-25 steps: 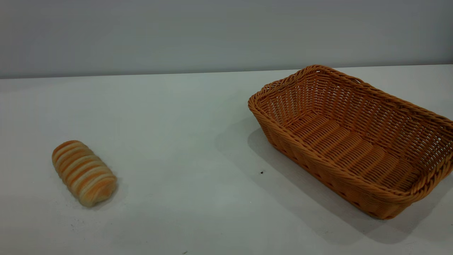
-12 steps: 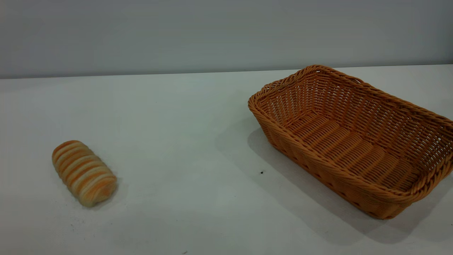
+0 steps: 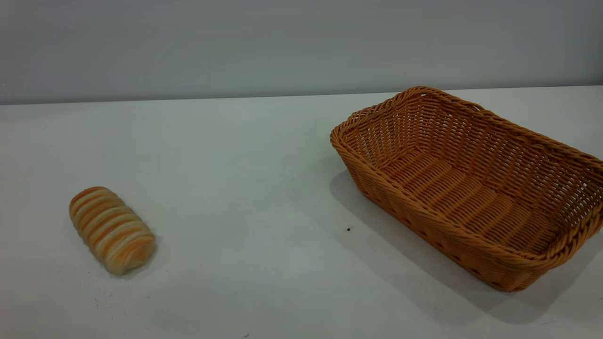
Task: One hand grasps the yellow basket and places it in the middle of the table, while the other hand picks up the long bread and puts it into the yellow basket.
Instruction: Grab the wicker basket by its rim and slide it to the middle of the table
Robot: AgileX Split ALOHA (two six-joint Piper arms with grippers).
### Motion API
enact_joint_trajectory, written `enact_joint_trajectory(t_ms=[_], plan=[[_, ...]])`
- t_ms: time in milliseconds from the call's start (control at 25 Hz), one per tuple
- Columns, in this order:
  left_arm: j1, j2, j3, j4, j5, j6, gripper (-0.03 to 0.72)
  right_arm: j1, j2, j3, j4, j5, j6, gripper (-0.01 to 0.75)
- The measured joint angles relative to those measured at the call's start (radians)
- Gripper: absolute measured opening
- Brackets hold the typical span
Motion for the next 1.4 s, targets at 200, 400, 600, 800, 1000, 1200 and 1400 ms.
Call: enact_joint_trajectory(t_ms=[200,400,600,800,1000,1200,1400], plan=[[-0.002,0.000,0.000,0.000,0.000,0.000,0.513,0.000,0.000,0.000,0.000,0.000,0.000,0.544],[-0.041,0.000,0.000,0.006,0.000,0.000,0.513,0.000,0.000,0.000,0.000,0.000,0.000,0.544],[-0.057,0.000,0.000,0.006,0.000,0.000,0.513,0.044,0.000,0.000,0.000,0.000,0.000,0.544],[-0.082,0.000,0.000,0.006,-0.002,0.000,0.513,0.118,0.000,0.000,0.012,0.000,0.006,0.544],[-0.082,0.030,-0.017,0.006,-0.155,-0.007,0.513,0.174,0.013,0.000,0.010,-0.001,0.085,0.544],[-0.082,0.251,-0.018,0.006,-0.434,-0.071,0.513,0.175,0.142,-0.015,-0.006,-0.110,0.145,0.544],[-0.082,0.601,-0.026,0.006,-0.624,-0.112,0.513,0.175,0.386,-0.021,-0.006,-0.319,0.202,0.544]])
